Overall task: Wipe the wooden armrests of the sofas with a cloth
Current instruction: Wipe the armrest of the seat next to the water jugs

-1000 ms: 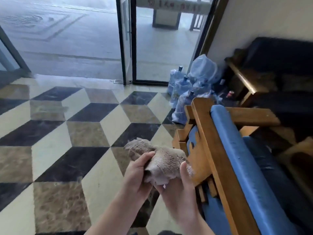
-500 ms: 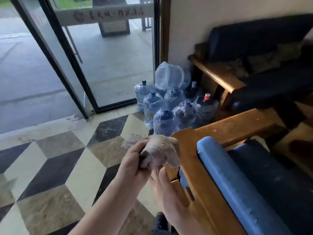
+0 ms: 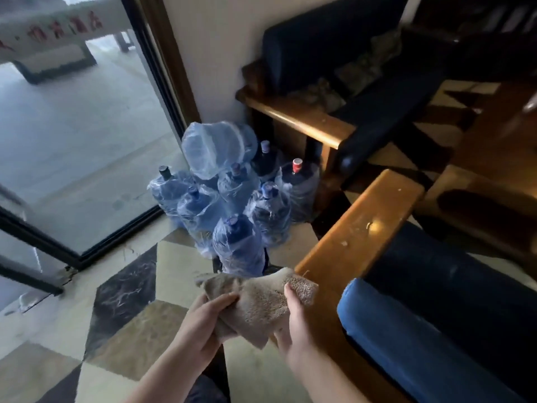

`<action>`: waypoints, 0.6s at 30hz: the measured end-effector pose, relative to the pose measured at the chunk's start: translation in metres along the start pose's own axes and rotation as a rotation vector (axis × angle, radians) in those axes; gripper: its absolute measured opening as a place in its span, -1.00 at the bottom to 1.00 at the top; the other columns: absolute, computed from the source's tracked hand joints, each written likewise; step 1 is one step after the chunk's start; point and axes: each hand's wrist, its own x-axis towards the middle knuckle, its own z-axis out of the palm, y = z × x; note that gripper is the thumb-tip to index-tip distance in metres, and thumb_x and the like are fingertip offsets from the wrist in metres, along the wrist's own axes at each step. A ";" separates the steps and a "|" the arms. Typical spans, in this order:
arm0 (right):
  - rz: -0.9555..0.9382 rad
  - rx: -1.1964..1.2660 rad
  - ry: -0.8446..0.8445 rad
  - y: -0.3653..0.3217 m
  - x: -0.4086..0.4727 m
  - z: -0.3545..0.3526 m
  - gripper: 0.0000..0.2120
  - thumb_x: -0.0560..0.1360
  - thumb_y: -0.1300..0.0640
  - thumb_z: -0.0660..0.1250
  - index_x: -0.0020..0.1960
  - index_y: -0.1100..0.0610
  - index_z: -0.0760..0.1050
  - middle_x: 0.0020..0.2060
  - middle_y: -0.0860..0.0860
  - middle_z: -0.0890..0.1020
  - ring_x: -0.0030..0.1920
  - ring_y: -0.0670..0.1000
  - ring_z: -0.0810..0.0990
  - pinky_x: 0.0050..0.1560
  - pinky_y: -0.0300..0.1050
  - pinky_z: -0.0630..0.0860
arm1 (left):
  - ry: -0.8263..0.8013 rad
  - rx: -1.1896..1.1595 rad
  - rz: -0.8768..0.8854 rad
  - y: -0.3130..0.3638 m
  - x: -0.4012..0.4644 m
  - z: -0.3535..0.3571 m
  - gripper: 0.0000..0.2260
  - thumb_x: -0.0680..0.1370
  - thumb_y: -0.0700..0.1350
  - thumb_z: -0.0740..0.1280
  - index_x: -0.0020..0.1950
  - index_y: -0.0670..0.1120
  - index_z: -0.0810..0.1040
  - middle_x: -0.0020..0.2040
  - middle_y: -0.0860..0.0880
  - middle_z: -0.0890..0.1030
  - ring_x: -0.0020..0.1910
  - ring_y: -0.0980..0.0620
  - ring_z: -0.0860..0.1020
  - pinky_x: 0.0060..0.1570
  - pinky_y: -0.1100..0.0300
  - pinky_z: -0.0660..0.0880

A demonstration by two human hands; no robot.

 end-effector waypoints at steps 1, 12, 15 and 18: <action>0.049 0.053 0.022 -0.010 0.014 0.021 -0.49 0.51 -0.07 0.50 0.38 0.13 0.58 0.18 0.16 0.74 0.20 0.20 0.71 0.30 0.18 0.61 | -0.044 0.020 -0.022 0.010 0.020 -0.004 -0.64 0.45 -0.36 0.43 0.23 -0.20 0.54 0.01 -0.29 0.73 -0.18 -0.24 0.72 -0.30 -0.18 0.65; -0.032 0.658 0.147 -0.032 0.073 0.188 -0.48 0.66 -0.17 0.25 0.28 0.27 0.62 0.12 0.30 0.73 0.12 0.28 0.73 0.08 0.19 0.61 | -0.402 0.161 -0.341 0.154 0.191 -0.027 -0.60 0.37 -0.37 0.37 0.17 -0.11 0.50 -0.13 -0.18 0.73 -0.31 -0.12 0.71 -0.37 -0.18 0.63; -0.053 0.672 0.201 -0.041 0.079 0.209 -0.43 0.65 -0.24 0.21 0.31 0.24 0.59 0.16 0.27 0.73 0.21 0.27 0.69 0.16 0.17 0.59 | -0.548 0.198 -0.378 0.178 0.222 -0.009 -0.66 0.42 -0.33 0.38 0.16 -0.15 0.47 -0.16 -0.18 0.66 -0.32 -0.08 0.68 -0.39 -0.07 0.62; -0.146 0.718 0.352 -0.050 0.090 0.216 -0.49 0.64 -0.17 0.27 0.44 0.15 0.52 0.28 0.20 0.69 0.30 0.22 0.65 0.29 0.14 0.55 | -0.702 0.219 -0.413 0.181 0.246 0.021 -0.67 0.49 -0.38 0.34 0.20 -0.09 0.52 -0.11 -0.16 0.60 -0.29 -0.06 0.65 -0.34 -0.04 0.62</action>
